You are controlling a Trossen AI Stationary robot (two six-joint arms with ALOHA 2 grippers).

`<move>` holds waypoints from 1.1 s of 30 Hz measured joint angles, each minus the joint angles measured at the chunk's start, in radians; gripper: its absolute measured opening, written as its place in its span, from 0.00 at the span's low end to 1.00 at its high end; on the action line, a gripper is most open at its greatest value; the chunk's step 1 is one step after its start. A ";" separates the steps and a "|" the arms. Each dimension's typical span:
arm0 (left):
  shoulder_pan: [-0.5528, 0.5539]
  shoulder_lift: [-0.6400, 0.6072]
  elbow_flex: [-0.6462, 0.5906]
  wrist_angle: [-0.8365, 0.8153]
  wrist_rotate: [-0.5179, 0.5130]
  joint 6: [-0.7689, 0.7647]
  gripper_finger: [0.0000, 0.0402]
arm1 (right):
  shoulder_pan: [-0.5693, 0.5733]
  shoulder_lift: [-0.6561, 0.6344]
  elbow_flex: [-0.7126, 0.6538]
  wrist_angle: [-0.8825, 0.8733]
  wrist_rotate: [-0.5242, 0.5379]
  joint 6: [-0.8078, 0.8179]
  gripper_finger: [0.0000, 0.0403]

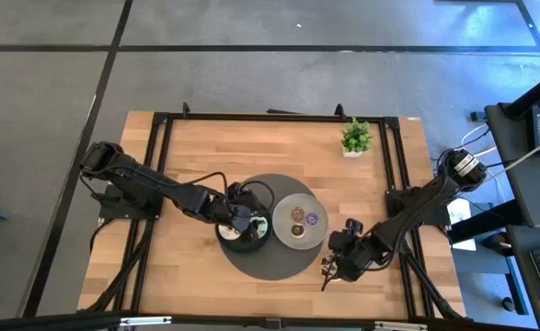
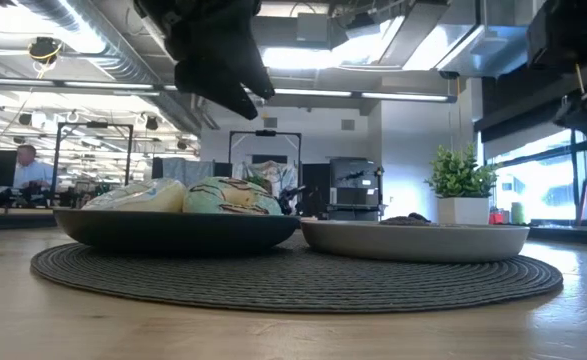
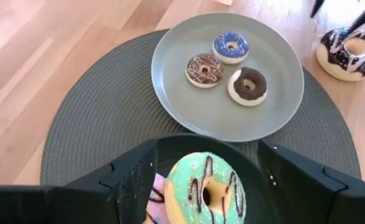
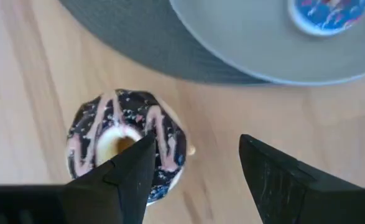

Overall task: Pick & Place donuts
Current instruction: Put the big black donut on the black plate

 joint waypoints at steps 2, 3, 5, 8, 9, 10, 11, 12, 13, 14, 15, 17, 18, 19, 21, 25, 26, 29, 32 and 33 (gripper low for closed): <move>-0.005 0.000 0.000 -0.002 0.000 0.000 0.67 | 0.000 -0.001 -0.019 0.065 -0.031 0.007 0.57; -0.009 0.000 0.000 -0.002 -0.002 0.000 0.67 | 0.000 -0.001 -0.028 0.086 -0.048 0.001 0.56; -0.014 0.000 0.000 -0.002 -0.002 0.000 0.67 | 0.003 0.008 -0.040 0.117 -0.075 -0.010 0.54; -0.018 0.000 0.000 -0.002 0.002 -0.001 0.67 | 0.006 0.028 -0.044 0.136 -0.094 -0.034 0.51; -0.019 0.000 0.000 -0.003 0.002 -0.001 0.67 | 0.007 0.036 -0.044 0.139 -0.095 -0.038 0.50; -0.021 0.000 0.000 -0.004 0.002 -0.001 0.67 | 0.008 0.045 -0.045 0.138 -0.096 -0.044 0.50; -0.022 0.000 0.000 -0.003 0.001 -0.002 0.67 | 0.008 0.053 -0.045 0.135 -0.098 -0.053 0.49; -0.022 0.000 0.000 -0.002 0.000 -0.002 0.67 | 0.008 0.060 -0.045 0.138 -0.098 -0.061 0.48; -0.022 0.000 0.000 -0.003 -0.002 -0.002 0.67 | 0.008 0.069 -0.045 0.144 -0.098 -0.063 0.47; -0.022 0.000 0.000 -0.004 -0.003 -0.002 0.67 | 0.008 0.078 -0.045 0.146 -0.098 -0.063 0.46; -0.022 0.000 0.000 -0.003 -0.003 -0.002 0.67 | 0.008 0.087 -0.045 0.146 -0.098 -0.063 0.45; -0.021 0.000 0.000 -0.004 -0.003 -0.002 0.67 | 0.008 0.098 -0.045 0.151 -0.098 -0.063 0.42; -0.021 0.000 0.000 -0.003 -0.002 -0.002 0.67 | 0.008 0.101 -0.044 0.151 -0.098 -0.062 0.40; -0.021 0.000 0.000 -0.003 -0.003 -0.002 0.67 | 0.008 0.101 -0.044 0.151 -0.098 -0.063 0.37; -0.021 0.000 0.000 -0.005 -0.001 -0.002 0.67 | 0.008 0.100 -0.044 0.153 -0.098 -0.062 0.32; -0.021 0.000 0.000 -0.007 0.034 -0.003 0.67 | 0.008 0.087 -0.032 0.128 -0.131 -0.070 0.19; -0.021 0.000 0.000 -0.007 0.048 -0.010 0.67 | 0.008 0.078 -0.027 0.114 -0.133 -0.081 0.16; -0.022 -0.007 0.000 -0.023 0.068 -0.017 0.67 | 0.006 0.041 -0.008 0.097 -0.127 -0.116 0.10; -0.025 -0.054 0.000 -0.060 0.047 -0.005 0.67 | -0.030 -0.002 0.019 0.042 -0.078 -0.170 0.08; -0.028 -0.070 0.000 -0.076 0.031 -0.003 0.67 | -0.051 -0.013 0.030 0.021 -0.047 -0.191 0.09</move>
